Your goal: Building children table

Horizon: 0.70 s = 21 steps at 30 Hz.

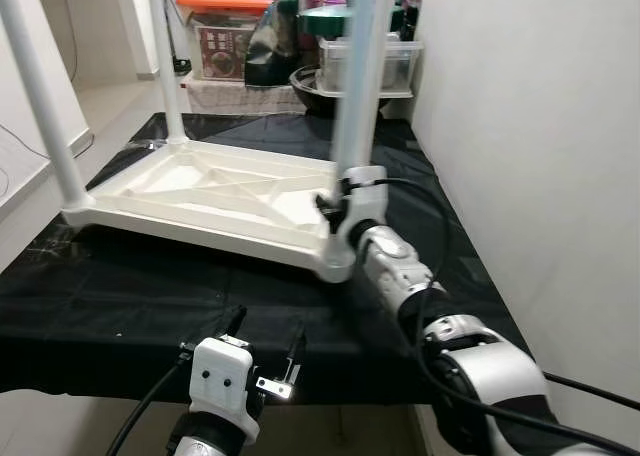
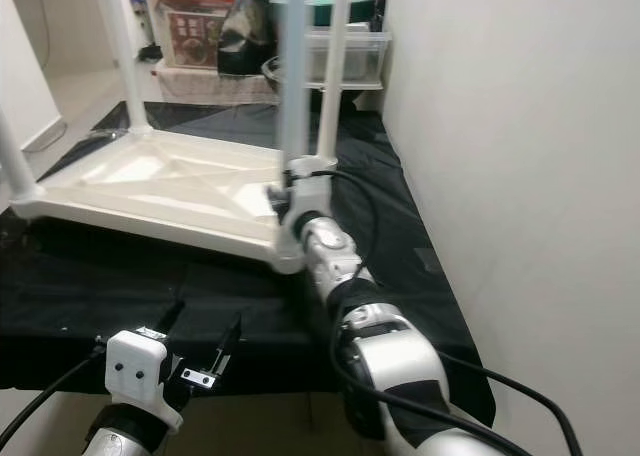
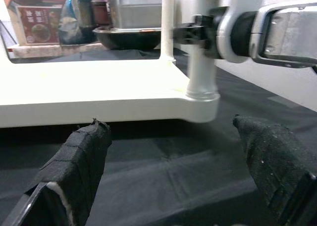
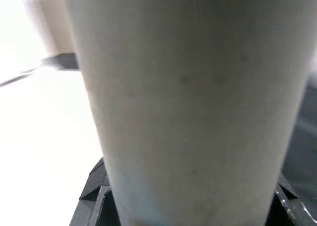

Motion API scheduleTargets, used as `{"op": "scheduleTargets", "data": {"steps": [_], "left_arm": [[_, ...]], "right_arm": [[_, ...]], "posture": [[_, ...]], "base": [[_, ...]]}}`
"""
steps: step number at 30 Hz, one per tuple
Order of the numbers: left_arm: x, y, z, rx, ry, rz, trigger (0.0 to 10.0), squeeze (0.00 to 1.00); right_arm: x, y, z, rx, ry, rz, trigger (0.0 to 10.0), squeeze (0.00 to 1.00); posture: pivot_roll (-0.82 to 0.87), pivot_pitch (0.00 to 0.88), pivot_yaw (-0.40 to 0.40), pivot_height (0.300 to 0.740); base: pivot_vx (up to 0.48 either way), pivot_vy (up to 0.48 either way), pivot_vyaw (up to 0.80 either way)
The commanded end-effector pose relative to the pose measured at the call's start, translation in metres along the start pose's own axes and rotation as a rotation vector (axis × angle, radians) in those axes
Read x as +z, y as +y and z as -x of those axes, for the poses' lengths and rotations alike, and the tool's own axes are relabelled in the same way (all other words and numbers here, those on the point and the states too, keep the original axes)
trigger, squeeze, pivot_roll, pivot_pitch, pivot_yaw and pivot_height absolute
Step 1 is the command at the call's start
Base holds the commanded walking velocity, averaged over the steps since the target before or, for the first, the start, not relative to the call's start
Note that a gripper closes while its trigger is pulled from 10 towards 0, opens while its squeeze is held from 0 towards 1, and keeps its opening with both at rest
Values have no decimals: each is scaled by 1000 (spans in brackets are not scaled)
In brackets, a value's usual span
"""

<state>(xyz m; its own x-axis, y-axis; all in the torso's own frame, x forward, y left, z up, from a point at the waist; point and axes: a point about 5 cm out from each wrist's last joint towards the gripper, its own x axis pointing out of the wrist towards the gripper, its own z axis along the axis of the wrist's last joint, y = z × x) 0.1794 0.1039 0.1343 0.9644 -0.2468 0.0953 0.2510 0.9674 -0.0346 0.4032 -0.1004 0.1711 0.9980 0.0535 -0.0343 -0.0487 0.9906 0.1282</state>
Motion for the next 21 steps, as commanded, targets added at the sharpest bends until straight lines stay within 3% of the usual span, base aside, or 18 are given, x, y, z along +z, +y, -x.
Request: {"op": "scheduleTargets", "data": {"steps": [1,4,6,7,8,9,10,11,13,14,16,17,18,20,21], "left_arm": [[-3,-1,0,-2,7,-2,10000,0],[-3,-1,0,-3,7,-2,10000,0],[-3,-1,0,-2,7,-4,10000,0],[-3,-1,0,-2,7,-4,10000,0],[-2,-1,0,-1,6,-4,10000,0],[-2,-1,0,0,6,-4,10000,0],[-2,-1,0,0,6,-4,10000,0],[-2,-1,0,0,6,-5,10000,0],[-2,-1,0,1,6,-5,10000,0],[-2,-1,0,1,5,-5,10000,0],[-1,-1,0,1,5,-4,10000,0],[-1,-1,0,1,5,-4,10000,0],[-1,-1,0,1,4,-3,10000,0],[-1,-1,-1,1,3,-3,10000,0],[-1,-1,-1,1,3,-3,10000,0]], "right_arm": [[-11,-13,5,-193,25,-123,0,0],[-22,-12,10,-262,52,-116,0,0],[-39,7,18,-262,107,-97,0,0],[-39,7,18,-262,107,-97,0,0],[-43,17,19,-234,125,-86,3843,0],[-45,26,20,-198,125,-82,10000,0],[-45,26,20,-198,125,-82,10000,0],[-43,32,20,-149,105,-109,10000,114],[-41,36,20,-127,90,-128,10000,114],[-34,39,19,-87,54,-147,10000,1000],[-26,39,16,-61,15,-159,10000,1000],[-16,37,12,-35,-23,-176,10000,0],[-10,35,10,-18,-48,-187,10000,0],[3,37,7,131,-97,-220,10000,0],[3,37,7,131,-97,-220,10000,0]], "posture": [[60,0,-54,740],[60,0,-54,740],[62,0,-55,740],[62,0,-55,740],[62,0,-55,740],[62,0,-55,740],[62,0,-55,740],[62,0,-55,740],[62,0,-55,740],[62,0,-57,740],[62,0,-57,740],[62,0,-57,740],[62,0,-57,740],[60,0,-57,740],[60,0,-57,740]], "base": [[0,0,0],[0,0,0],[0,0,0],[0,0,0],[0,0,0],[0,0,0],[0,0,0],[0,0,0],[0,0,0],[0,0,0],[0,0,0],[0,0,0],[0,0,0],[0,0,0],[0,0,0]]}}
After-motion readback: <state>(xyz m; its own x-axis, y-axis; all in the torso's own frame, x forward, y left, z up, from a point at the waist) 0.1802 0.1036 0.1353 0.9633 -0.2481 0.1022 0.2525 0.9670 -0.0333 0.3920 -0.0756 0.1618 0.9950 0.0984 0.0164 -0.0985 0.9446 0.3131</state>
